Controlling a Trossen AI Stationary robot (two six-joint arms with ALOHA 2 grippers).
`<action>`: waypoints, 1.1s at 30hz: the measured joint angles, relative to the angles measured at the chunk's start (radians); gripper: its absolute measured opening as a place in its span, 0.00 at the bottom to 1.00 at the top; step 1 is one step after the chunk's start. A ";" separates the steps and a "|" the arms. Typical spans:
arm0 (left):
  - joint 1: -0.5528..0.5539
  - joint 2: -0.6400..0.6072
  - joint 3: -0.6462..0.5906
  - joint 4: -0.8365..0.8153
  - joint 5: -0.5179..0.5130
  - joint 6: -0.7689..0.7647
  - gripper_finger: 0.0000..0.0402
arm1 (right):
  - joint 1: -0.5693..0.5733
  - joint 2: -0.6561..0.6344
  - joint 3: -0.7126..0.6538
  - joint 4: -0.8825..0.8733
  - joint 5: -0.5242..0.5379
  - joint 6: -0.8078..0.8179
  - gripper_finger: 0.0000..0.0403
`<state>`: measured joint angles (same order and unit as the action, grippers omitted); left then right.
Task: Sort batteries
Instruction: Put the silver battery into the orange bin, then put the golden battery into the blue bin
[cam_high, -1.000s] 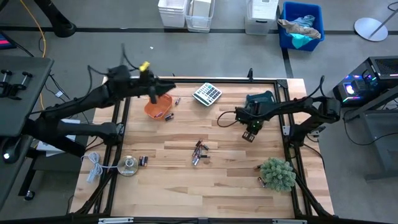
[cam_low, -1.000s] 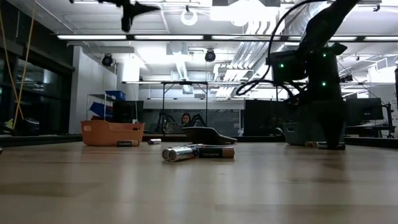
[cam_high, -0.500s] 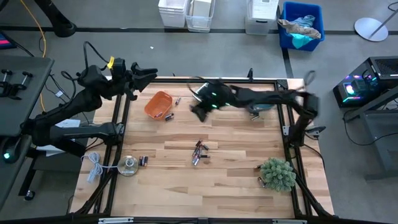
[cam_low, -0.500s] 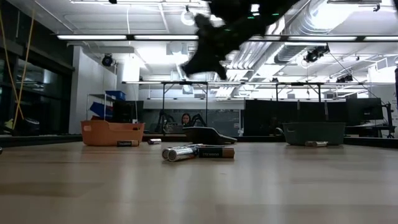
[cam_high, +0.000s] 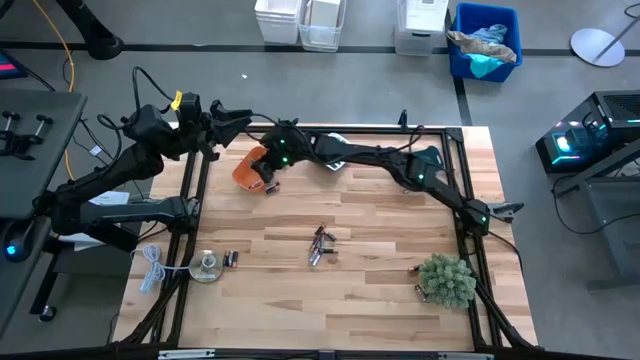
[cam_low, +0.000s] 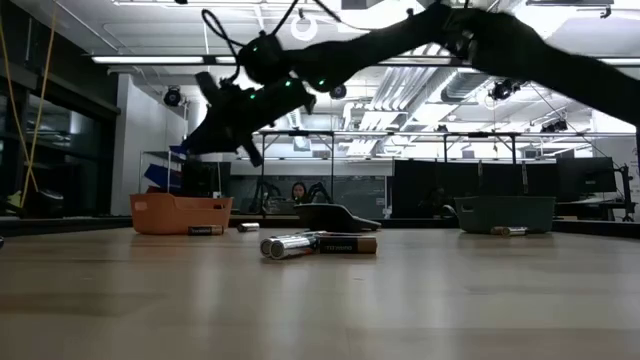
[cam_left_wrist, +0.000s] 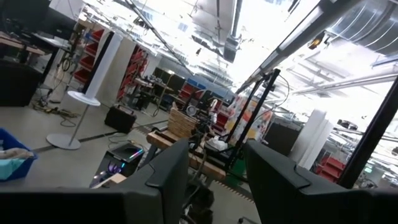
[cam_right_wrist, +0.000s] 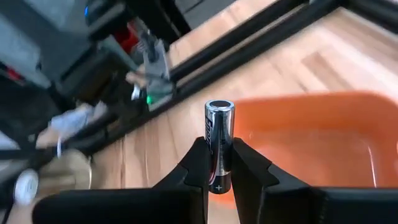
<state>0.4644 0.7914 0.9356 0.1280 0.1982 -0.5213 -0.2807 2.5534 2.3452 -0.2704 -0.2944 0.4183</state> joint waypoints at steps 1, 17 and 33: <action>0.000 0.001 0.000 0.001 0.000 0.000 0.37 | -0.003 0.016 0.013 0.016 0.010 0.016 0.11; -0.001 0.051 0.000 -0.049 -0.005 0.062 0.37 | -0.149 -0.174 -0.018 -0.547 0.065 -0.385 0.62; -0.171 0.478 0.072 -0.554 -0.075 0.362 0.37 | -0.174 -0.902 -1.102 -0.481 0.003 -0.300 0.49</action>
<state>0.2931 1.2692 1.0073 -0.4262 0.1236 -0.1593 -0.4551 1.6518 1.2428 -0.7509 -0.2913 0.1180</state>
